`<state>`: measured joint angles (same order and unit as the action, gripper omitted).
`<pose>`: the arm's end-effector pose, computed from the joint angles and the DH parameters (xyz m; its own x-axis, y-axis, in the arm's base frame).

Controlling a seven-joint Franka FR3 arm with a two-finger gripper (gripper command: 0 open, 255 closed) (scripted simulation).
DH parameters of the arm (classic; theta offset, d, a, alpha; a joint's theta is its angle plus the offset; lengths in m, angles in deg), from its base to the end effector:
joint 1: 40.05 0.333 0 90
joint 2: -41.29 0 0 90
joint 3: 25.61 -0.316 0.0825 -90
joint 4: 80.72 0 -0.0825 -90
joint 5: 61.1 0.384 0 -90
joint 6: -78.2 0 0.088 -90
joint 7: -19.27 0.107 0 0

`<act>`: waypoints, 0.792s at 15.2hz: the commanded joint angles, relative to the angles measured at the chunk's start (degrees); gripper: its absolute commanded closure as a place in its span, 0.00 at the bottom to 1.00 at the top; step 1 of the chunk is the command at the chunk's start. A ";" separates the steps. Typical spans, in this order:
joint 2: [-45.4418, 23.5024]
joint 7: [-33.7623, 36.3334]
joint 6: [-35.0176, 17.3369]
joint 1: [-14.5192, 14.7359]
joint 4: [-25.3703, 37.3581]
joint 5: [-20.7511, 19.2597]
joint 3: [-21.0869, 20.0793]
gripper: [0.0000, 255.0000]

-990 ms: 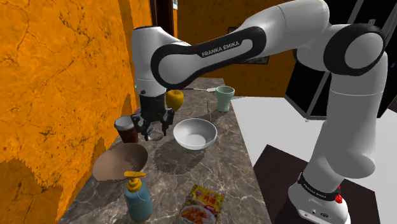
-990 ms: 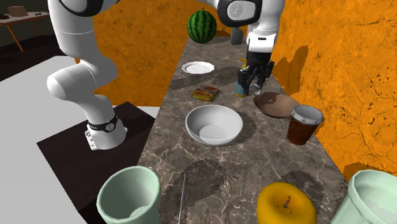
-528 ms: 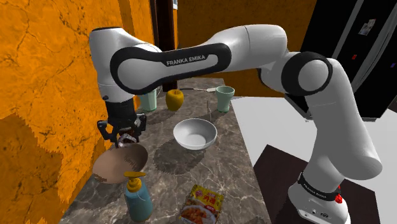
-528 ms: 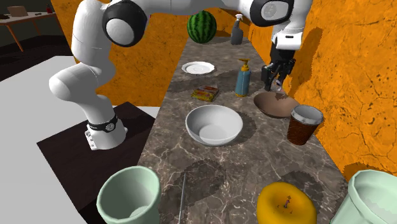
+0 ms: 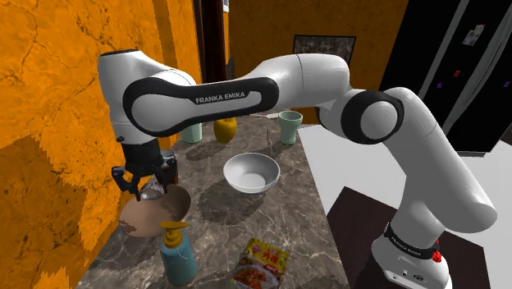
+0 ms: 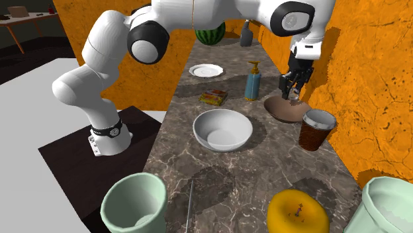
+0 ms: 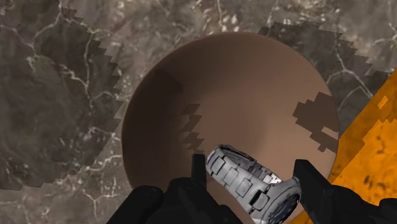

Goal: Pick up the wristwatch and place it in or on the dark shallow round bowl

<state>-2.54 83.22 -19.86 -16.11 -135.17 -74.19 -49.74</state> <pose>0.5985 0.4606 0.4485 0.9341 -0.3554 -0.0336 -0.3569 -0.9317 -0.0670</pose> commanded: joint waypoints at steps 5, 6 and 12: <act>0.50 0.24 -5.04 -1.08 -5.69 -0.02 0.00 1.00; 0.47 0.30 -6.18 -1.26 -6.84 -0.07 0.03 1.00; 0.47 0.30 -6.18 -1.26 -6.84 -0.07 0.03 1.00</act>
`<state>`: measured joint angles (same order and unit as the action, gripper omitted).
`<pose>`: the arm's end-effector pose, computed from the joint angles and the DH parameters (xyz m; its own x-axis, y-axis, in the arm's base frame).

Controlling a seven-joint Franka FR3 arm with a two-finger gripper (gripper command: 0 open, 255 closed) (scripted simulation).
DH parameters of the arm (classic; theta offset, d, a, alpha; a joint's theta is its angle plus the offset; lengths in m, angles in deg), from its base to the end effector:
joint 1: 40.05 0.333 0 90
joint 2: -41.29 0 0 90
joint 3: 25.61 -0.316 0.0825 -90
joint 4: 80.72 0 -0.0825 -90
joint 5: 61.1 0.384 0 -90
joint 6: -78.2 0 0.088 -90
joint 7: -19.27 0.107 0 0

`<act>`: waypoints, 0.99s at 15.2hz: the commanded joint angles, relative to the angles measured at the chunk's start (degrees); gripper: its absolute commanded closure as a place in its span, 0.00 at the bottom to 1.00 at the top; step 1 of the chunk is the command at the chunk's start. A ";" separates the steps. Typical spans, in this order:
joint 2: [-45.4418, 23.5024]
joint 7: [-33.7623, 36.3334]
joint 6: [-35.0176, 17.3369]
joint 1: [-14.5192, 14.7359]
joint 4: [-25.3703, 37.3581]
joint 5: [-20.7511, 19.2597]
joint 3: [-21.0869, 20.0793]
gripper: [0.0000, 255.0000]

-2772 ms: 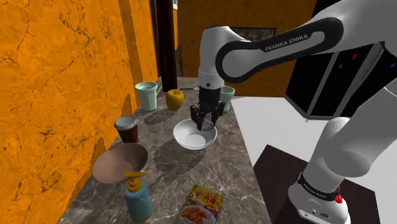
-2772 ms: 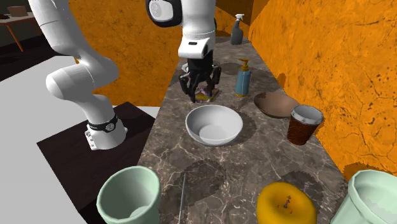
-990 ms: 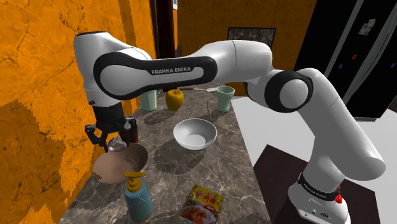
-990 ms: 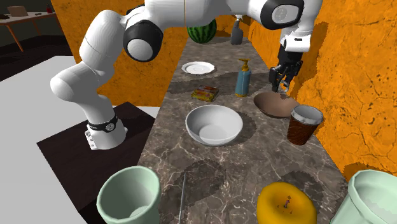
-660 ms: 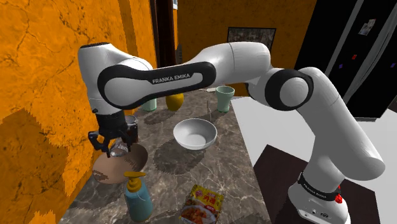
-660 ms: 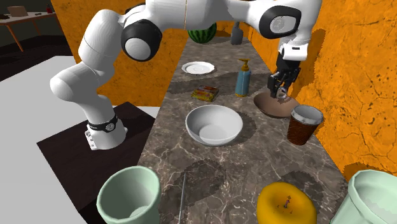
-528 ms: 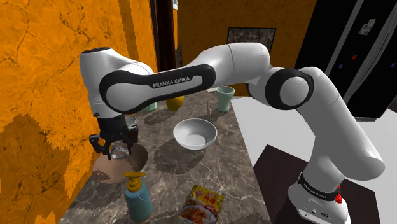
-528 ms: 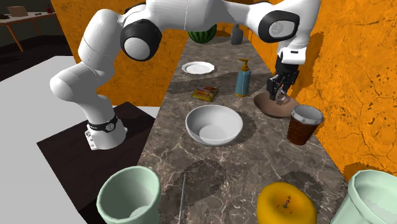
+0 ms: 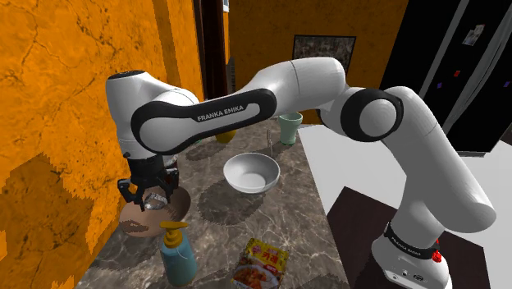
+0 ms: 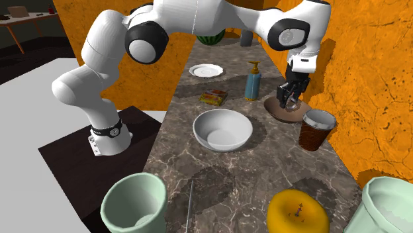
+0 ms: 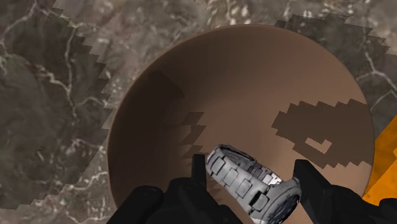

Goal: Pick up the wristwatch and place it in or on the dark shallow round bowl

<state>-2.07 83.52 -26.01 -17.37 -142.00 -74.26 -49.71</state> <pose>0.5988 0.4601 0.4089 0.9341 -0.3556 -0.0334 -0.3571 -0.9317 -0.0671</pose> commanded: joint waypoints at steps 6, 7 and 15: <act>0.00 0.00 -0.01 0.00 0.00 0.00 0.00 0.00; 0.00 0.00 -0.01 0.00 0.00 0.00 0.00 0.00; -0.06 -0.63 7.37 1.07 7.69 0.20 -0.07 0.00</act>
<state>-2.04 82.97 -19.05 -16.35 -134.79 -74.05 -49.80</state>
